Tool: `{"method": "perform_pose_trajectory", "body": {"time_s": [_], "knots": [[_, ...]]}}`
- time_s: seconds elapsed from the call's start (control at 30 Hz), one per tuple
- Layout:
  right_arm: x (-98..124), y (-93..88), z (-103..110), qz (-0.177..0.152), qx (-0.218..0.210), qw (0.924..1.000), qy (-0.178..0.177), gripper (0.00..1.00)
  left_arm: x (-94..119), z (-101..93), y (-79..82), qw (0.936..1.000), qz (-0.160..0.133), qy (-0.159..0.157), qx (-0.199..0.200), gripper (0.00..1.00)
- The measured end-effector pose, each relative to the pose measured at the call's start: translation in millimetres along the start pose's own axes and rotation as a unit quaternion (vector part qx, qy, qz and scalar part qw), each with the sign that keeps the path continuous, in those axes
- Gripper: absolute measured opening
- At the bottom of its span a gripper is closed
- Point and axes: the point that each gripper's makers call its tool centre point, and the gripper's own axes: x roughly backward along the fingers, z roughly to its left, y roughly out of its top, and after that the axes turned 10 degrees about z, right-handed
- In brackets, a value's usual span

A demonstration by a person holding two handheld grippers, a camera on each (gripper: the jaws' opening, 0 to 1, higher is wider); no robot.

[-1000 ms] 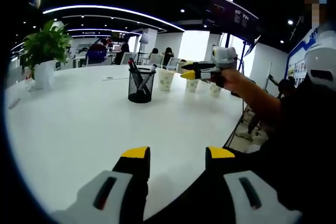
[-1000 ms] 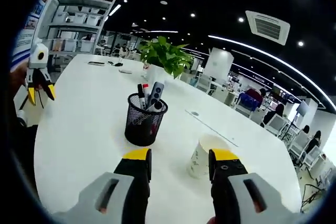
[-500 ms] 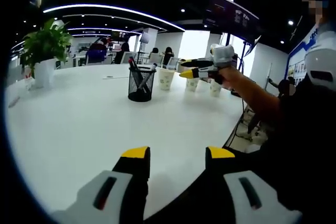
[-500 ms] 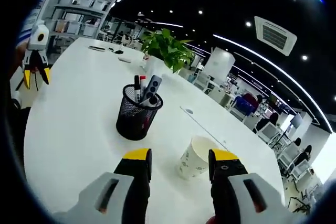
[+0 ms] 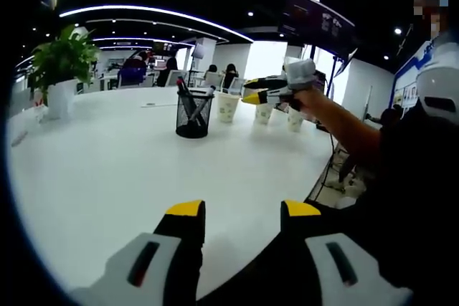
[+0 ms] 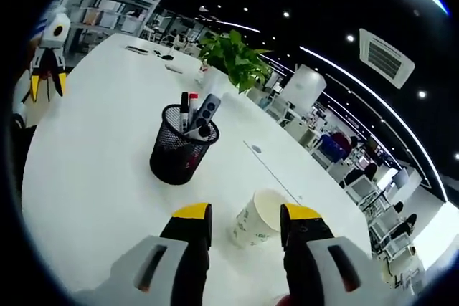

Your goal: Place the scattered laser pointers and whiteboard markers into the pen holder and stack the scattered paper cups together

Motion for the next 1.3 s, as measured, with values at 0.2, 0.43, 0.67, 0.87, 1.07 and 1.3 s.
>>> {"method": "perform_pose_trajectory", "body": {"time_s": [0.2, 0.43, 0.67, 0.87, 1.07, 1.3], "knots": [[-5.5, -2.8, -3.7, 0.012, 0.019, 0.9997, -0.006, 0.37, 1.4, 0.4, -0.1, 1.0000, -0.001, 0.002, 0.000, 0.43], [-9.8, -5.4, -5.2, 0.022, 0.036, 0.9991, -0.012, 0.36, 2.9, -0.2, 0.7, 1.0000, -0.002, 0.002, 0.000, 0.43], [-16.0, -11.7, -6.7, 0.039, 0.054, 0.9977, -0.014, 0.32, 3.7, -1.5, 1.3, 1.0000, -0.003, 0.002, -0.002, 0.43], [-20.6, -13.3, -4.7, 0.047, 0.066, 0.9967, -0.009, 0.31, 3.8, -1.6, 0.9, 1.0000, -0.002, 0.003, -0.002, 0.43], [-28.5, -16.3, -2.6, 0.055, 0.073, 0.9958, -0.006, 0.30, 3.5, -1.7, 0.7, 1.0000, -0.002, 0.003, -0.001, 0.43], [-30.7, -19.9, -2.7, 0.066, 0.082, 0.9945, -0.008, 0.29, 3.7, -1.9, -0.9, 1.0000, -0.001, 0.004, 0.000, 0.43]]}}
